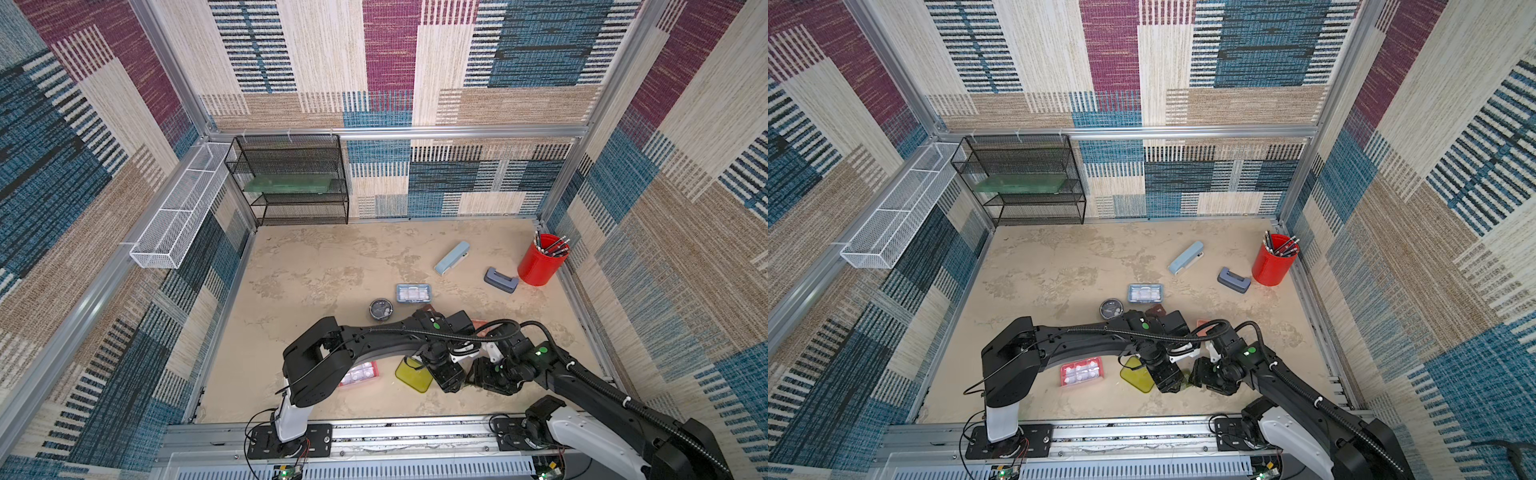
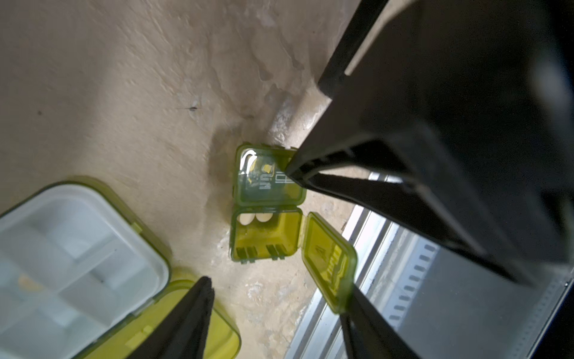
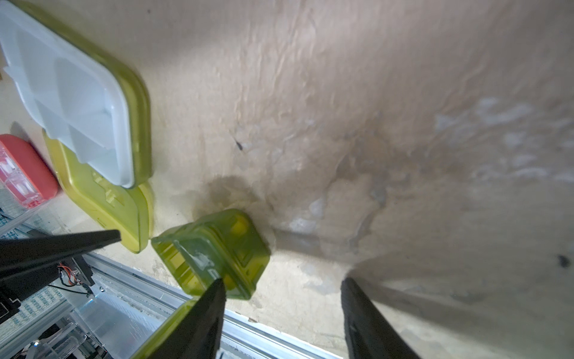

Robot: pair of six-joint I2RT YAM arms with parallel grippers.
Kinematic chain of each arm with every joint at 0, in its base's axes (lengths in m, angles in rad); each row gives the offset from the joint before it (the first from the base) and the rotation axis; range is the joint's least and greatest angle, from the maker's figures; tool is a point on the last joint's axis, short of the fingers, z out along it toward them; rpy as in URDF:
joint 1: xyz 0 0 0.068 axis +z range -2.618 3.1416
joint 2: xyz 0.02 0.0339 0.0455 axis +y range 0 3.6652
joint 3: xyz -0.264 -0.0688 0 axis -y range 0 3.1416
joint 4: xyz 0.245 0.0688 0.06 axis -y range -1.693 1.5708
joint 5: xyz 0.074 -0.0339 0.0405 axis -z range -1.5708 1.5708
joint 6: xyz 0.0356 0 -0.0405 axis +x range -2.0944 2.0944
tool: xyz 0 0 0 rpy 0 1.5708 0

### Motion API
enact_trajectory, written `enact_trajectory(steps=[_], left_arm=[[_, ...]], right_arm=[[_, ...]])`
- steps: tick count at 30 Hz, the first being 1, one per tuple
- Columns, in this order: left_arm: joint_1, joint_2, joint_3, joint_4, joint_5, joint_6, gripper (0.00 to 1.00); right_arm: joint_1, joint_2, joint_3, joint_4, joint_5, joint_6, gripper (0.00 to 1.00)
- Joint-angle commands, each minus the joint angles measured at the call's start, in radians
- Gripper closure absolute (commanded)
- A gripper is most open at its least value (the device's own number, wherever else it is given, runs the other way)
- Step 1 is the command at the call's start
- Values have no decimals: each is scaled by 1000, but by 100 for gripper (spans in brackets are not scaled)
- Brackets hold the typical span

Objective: Close pillboxes
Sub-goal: Close the lid on the pillbox.

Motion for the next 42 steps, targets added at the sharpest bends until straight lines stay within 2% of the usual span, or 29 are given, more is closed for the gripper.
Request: enact_trajectory(steps=[1,19,42], left_arm=[[0,10,13,-23,-28,-16,34],[25,64,71,-90,-91,-26,42],[61,125,153,-137,-79,-15,43]], right_arm=[[4,9,6,15,2,-5,38],[30,39,21,31,10,16,38],[59,76,38,46,23,36,39]])
